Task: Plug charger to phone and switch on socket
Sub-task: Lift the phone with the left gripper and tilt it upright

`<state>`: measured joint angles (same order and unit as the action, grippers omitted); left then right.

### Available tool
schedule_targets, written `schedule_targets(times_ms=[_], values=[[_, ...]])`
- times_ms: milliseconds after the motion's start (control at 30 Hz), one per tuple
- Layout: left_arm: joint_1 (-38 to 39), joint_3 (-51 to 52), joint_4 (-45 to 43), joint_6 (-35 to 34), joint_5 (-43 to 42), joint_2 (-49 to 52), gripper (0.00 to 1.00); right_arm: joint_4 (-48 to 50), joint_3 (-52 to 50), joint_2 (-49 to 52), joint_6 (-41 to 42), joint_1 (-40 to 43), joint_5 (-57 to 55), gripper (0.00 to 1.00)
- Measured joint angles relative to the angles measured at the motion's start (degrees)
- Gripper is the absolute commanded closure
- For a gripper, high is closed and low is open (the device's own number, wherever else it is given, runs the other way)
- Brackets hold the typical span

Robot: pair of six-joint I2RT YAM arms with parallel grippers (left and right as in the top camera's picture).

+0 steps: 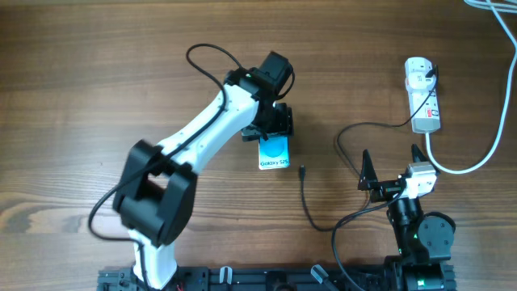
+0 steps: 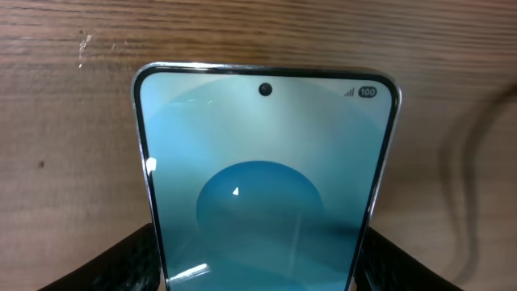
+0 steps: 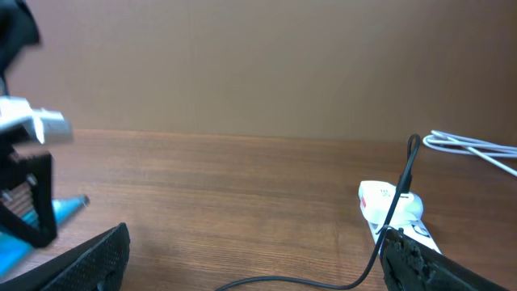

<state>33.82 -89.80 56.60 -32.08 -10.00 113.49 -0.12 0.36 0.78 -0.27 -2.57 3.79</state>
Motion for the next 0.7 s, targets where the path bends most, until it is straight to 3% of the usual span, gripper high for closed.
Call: schedule_targets(times_ms=[167,500,700], values=[[-0.1,0.0,0.9,0.0,-9.0,-4.8,0.28,0.0,0.0,0.0,0.0,0.0,0.0,0.0],[-2.5,0.0,-4.2,-0.2,-33.3,-4.9,0.28,0.0,0.0,0.0,0.0,0.0,0.0,0.0],[-6.0,0.0,-4.4,-0.2,-42.9,-4.9,0.28,0.0,0.0,0.0,0.0,0.0,0.0,0.0]])
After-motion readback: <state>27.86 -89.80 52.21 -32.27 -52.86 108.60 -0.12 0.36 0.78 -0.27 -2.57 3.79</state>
